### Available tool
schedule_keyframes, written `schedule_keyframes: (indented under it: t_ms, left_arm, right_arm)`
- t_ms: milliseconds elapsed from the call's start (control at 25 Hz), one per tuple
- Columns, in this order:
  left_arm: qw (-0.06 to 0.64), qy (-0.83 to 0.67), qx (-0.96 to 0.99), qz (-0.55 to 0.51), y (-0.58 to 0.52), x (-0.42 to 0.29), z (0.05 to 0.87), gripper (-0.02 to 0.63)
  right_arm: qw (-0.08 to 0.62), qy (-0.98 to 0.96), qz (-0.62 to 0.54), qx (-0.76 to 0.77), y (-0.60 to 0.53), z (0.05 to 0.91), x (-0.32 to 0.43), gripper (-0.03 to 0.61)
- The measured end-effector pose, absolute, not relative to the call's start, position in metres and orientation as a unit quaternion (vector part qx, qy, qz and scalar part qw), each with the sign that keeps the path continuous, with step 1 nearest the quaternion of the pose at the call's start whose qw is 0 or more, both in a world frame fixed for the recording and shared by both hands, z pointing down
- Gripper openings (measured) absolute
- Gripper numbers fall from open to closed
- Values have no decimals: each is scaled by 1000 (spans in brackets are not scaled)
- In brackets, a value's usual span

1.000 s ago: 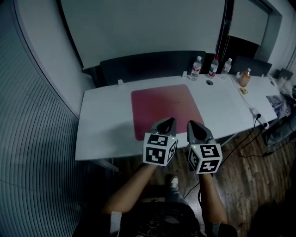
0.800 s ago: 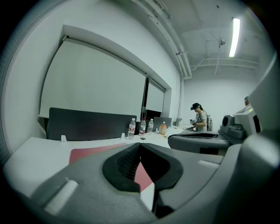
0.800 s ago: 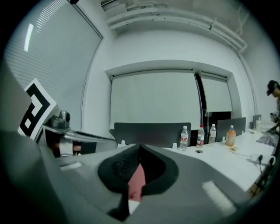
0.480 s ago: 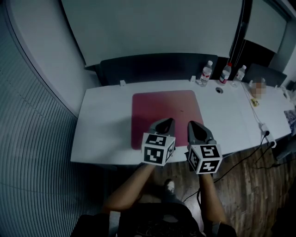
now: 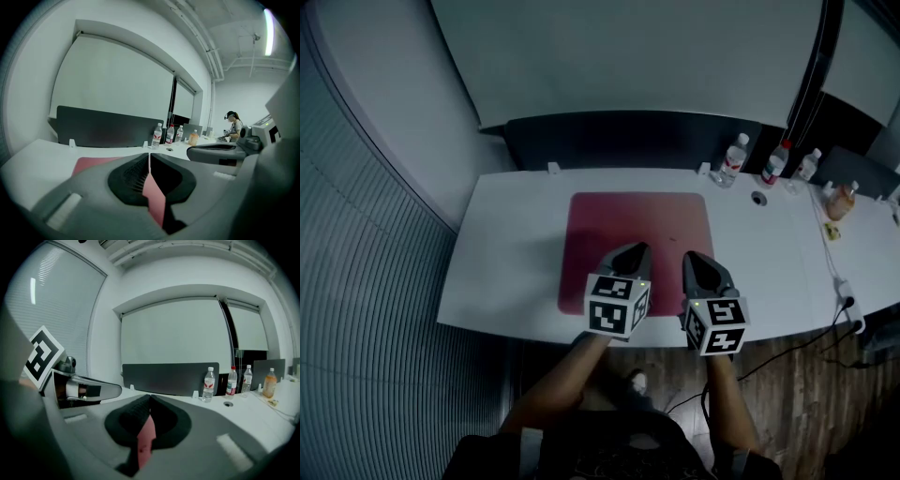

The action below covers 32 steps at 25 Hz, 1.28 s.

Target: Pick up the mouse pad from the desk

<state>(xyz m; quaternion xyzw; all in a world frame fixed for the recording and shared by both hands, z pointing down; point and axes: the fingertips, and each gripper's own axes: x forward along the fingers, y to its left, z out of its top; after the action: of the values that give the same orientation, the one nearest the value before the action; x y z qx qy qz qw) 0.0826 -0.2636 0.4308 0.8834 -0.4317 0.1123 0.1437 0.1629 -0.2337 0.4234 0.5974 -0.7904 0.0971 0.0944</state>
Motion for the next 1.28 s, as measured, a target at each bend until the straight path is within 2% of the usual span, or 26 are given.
schedule_keyframes:
  t_ms: [440, 1280]
  left_arm:
    - [154, -470, 858, 138, -288, 73, 461, 19]
    - [186, -501, 824, 186, -339, 6, 553, 161]
  right_arm:
    - [115, -810, 111, 565, -258, 455, 182, 5]
    - [172, -795, 138, 566, -295, 535, 219, 76]
